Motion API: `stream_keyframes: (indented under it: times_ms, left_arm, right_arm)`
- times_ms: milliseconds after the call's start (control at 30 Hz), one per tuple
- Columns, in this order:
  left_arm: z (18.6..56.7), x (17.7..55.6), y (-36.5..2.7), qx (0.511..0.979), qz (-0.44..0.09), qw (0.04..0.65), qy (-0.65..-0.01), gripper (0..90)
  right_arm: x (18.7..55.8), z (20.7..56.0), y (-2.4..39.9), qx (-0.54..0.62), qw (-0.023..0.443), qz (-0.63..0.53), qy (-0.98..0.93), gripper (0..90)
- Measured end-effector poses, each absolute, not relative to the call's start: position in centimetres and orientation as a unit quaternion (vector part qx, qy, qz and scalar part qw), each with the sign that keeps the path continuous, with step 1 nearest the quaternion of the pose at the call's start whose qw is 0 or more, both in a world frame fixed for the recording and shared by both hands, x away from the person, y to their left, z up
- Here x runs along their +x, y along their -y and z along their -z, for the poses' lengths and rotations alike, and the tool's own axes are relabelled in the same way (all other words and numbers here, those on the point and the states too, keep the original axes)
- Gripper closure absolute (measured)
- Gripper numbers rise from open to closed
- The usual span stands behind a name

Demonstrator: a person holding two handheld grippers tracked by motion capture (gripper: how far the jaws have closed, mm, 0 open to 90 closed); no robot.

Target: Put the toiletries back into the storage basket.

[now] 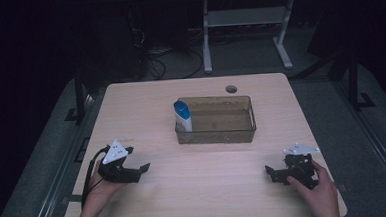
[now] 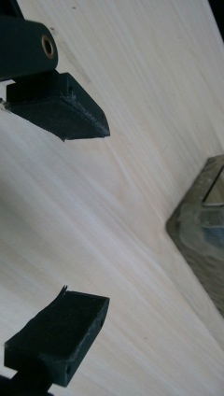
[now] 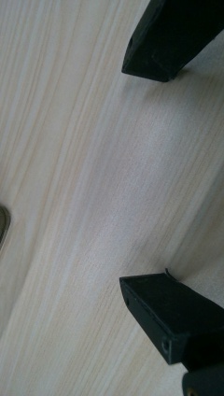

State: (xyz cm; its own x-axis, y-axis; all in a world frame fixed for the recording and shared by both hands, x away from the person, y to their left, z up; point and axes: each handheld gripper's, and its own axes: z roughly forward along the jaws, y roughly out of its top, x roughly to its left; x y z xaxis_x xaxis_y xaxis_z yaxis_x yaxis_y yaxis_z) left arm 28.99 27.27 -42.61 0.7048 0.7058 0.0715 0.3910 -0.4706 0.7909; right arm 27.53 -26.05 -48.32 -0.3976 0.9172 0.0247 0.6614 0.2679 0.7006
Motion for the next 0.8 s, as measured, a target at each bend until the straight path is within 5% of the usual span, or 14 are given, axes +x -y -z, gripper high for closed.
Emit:
stream_keyframes:
  times_ms: [800]
  left_arm:
    - [46.0, 25.3, -29.7, 0.848, -0.175, 0.342, -0.364, 14.4]
  right_arm:
    - [27.5, 48.3, 26.0, 0.512, 0.198, -0.323, -0.771, 0.7]
